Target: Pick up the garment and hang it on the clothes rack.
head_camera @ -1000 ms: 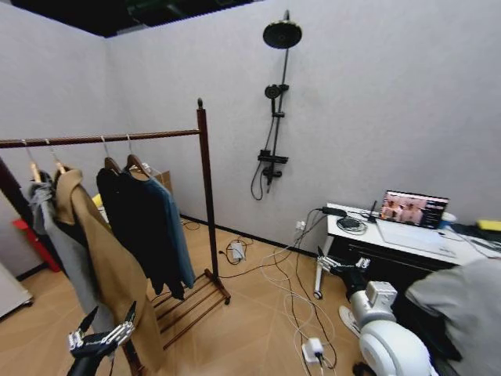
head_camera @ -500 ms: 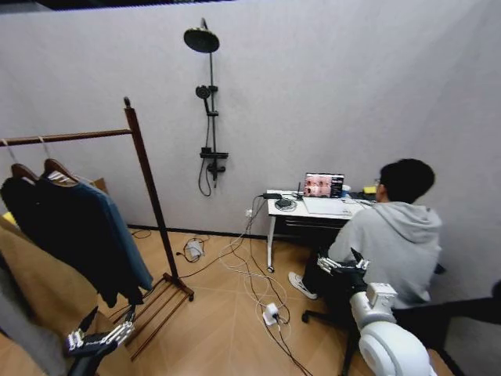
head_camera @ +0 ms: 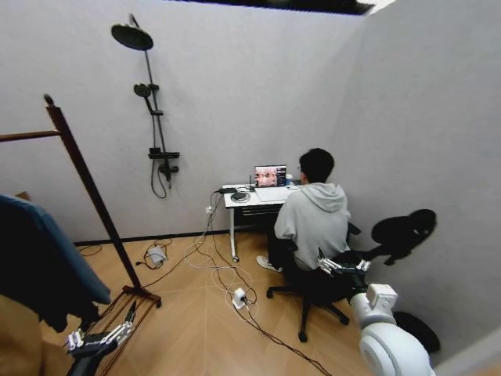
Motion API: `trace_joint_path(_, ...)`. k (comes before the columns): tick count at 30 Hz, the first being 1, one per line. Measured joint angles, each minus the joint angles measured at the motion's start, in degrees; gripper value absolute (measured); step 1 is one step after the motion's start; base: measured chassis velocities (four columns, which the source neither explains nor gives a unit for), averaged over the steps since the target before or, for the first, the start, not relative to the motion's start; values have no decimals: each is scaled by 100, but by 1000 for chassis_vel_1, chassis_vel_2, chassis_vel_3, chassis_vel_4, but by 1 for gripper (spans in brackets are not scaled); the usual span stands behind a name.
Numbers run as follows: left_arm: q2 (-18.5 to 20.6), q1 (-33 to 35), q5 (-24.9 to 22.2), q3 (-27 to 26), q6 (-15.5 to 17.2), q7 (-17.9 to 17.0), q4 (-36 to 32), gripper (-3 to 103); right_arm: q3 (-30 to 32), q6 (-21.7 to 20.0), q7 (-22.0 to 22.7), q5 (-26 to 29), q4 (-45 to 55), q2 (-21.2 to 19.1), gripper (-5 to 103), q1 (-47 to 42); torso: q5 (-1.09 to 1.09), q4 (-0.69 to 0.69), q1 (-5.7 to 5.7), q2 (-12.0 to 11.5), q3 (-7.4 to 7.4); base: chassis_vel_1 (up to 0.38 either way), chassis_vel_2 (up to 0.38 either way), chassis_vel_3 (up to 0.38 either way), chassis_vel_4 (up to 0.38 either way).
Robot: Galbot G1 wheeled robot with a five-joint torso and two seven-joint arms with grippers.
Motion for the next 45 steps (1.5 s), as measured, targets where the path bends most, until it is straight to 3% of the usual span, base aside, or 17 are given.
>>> trace_joint_path(6, 0, -1, 0, 0, 0, 2, 0, 100, -12, 31, -26, -47, -35, 69, 100, -27, 2, -4, 0, 0, 0, 2, -237, -235, 17)
trace_joint_path(14, 0, 0, 0, 0, 0, 1, 0, 100, -80, 93, -75, -157, -102, 144, 100, -44, -1, 3, 1, 0, 0, 108, -159, -142, 114)
trace_joint_path(45, 0, 1, 0, 0, 0, -1, 0, 100, -316, 166, -93, -380, -232, 216, 100, -8, 2, 0, 0, 0, 0, 154, -87, -91, 140)
